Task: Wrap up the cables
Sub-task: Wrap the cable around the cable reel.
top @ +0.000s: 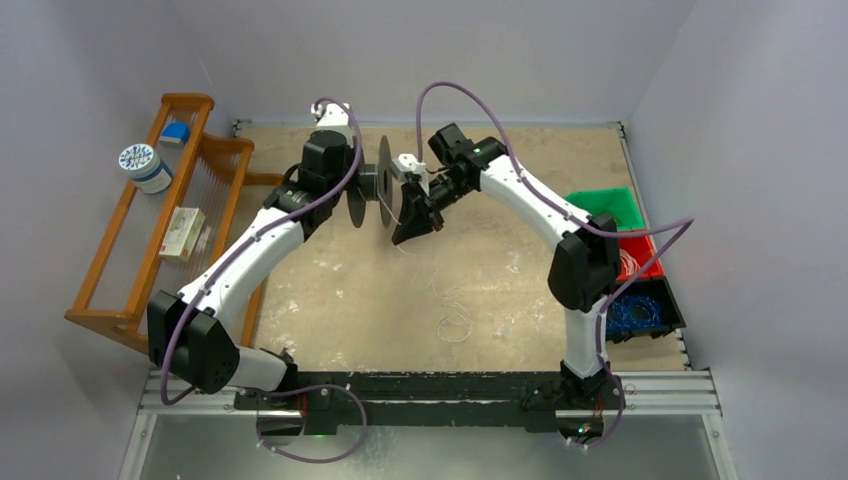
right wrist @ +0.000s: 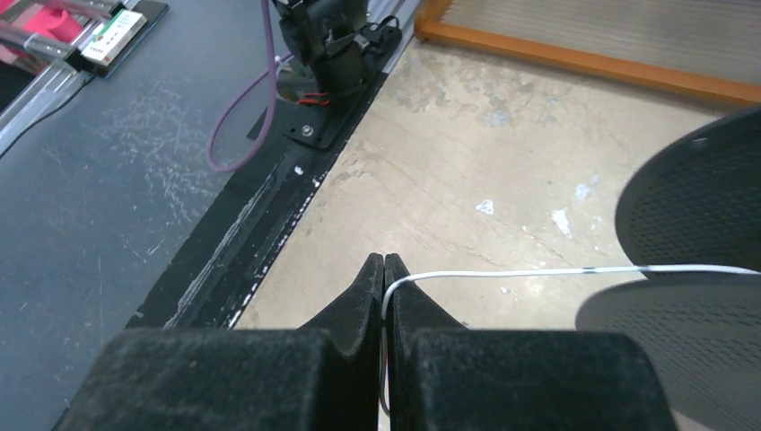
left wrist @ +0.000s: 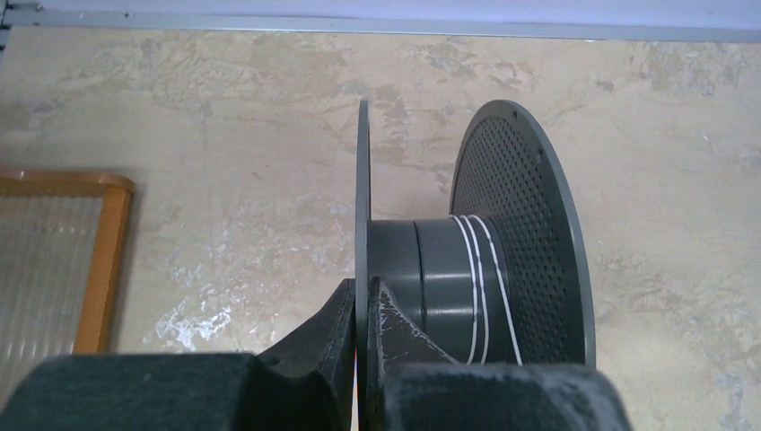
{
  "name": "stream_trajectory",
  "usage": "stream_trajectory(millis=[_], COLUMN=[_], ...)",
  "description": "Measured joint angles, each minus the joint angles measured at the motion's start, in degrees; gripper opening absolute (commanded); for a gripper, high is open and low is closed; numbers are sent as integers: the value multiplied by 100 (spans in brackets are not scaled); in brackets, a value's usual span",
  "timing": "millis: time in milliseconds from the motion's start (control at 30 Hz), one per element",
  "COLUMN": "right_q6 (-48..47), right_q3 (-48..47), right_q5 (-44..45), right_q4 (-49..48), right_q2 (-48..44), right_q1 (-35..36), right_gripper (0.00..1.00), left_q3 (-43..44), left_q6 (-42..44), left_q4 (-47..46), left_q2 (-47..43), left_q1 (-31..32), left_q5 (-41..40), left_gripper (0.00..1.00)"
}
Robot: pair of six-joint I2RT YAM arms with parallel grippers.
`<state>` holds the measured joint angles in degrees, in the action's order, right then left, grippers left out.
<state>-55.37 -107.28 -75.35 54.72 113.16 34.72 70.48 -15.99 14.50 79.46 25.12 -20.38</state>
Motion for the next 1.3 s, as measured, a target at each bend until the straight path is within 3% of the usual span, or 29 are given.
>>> stream_trajectory(millis=[400,633,967,1300], right_q6=[-109,164,1971,3626], right_q3=[0,98,944,970], right_q5=[116,138,551,752], right_q4=[157,7,-1722,-3215], right_q2=[345,345,-136,-1091], right_q1=[278,164,-1045,-2085], right_gripper=[0,0,0,0], left_q3=[1211,1552,1742,1814], left_q6=[-1213,-1598,-1659,-1384], left_q4=[612,535,487,369], left_q2=[127,-212,-636,-640], left_q1=[-1215,-1335,-1386,-1386], left_q5=[896,1585,2588,4076], left_gripper=[0,0,0,0])
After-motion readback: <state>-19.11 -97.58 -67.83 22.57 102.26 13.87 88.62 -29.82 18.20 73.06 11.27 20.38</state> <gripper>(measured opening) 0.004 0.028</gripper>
